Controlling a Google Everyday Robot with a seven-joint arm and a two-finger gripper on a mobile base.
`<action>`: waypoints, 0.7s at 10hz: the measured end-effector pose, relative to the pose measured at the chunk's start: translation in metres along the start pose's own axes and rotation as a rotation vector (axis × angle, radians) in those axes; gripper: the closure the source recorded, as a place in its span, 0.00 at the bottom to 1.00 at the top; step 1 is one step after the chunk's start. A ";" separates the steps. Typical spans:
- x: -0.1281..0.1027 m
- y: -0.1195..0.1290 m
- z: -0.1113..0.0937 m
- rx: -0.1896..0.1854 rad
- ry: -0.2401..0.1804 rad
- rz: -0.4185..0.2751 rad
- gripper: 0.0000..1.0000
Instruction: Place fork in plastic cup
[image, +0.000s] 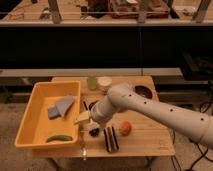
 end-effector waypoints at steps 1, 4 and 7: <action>-0.004 -0.001 0.004 -0.025 0.005 -0.002 0.20; -0.016 0.009 0.011 -0.117 0.022 0.015 0.27; -0.024 0.026 0.016 -0.154 0.029 0.056 0.47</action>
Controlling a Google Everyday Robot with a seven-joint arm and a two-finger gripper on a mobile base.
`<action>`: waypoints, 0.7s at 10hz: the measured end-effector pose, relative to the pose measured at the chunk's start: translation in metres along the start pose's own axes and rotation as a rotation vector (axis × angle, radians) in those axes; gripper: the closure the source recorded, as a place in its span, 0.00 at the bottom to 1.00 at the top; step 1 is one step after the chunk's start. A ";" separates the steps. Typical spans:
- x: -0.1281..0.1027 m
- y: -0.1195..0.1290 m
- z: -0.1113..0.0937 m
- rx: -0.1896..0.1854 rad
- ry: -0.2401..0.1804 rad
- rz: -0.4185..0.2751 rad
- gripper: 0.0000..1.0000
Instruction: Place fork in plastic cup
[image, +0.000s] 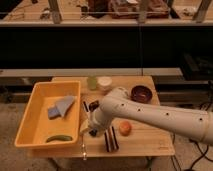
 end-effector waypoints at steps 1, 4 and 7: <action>-0.001 0.005 0.001 -0.002 0.001 0.013 0.47; -0.005 0.015 0.008 -0.033 -0.009 0.034 0.47; -0.008 0.011 0.044 -0.096 -0.060 0.015 0.47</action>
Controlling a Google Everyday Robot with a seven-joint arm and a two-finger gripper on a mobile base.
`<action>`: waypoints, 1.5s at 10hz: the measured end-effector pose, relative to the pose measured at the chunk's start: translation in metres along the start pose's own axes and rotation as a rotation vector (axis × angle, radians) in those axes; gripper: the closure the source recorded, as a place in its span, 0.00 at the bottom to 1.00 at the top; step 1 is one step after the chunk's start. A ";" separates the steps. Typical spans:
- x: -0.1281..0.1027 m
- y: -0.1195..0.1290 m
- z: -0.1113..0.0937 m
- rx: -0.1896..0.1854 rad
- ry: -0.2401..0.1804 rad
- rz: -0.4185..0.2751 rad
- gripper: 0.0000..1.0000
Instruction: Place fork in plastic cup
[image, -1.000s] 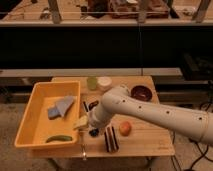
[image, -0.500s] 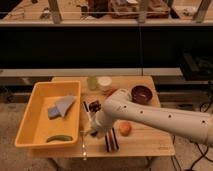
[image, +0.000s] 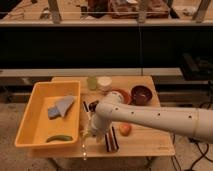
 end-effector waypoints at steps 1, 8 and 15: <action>0.002 -0.003 0.016 -0.016 -0.021 -0.007 0.47; 0.020 -0.023 0.052 -0.075 -0.035 -0.054 0.47; 0.028 -0.022 0.074 -0.138 0.010 -0.138 0.47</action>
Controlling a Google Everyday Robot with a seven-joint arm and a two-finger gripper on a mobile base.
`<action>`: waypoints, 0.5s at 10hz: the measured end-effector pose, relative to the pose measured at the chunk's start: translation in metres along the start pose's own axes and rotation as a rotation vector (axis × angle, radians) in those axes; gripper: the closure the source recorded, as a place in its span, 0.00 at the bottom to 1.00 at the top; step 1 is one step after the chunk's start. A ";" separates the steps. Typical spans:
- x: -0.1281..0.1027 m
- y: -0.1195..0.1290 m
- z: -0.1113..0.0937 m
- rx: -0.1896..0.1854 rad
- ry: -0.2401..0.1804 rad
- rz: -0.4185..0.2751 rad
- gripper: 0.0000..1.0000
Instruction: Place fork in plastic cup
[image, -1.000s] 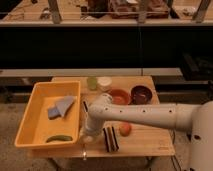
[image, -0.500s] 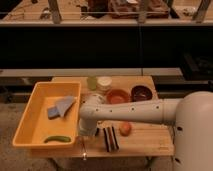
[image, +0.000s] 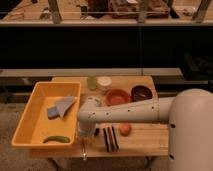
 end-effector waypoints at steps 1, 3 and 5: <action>0.000 0.000 0.002 -0.013 0.005 -0.010 0.47; -0.001 -0.002 0.006 -0.044 0.012 -0.035 0.47; -0.002 -0.004 0.008 -0.057 0.017 -0.049 0.50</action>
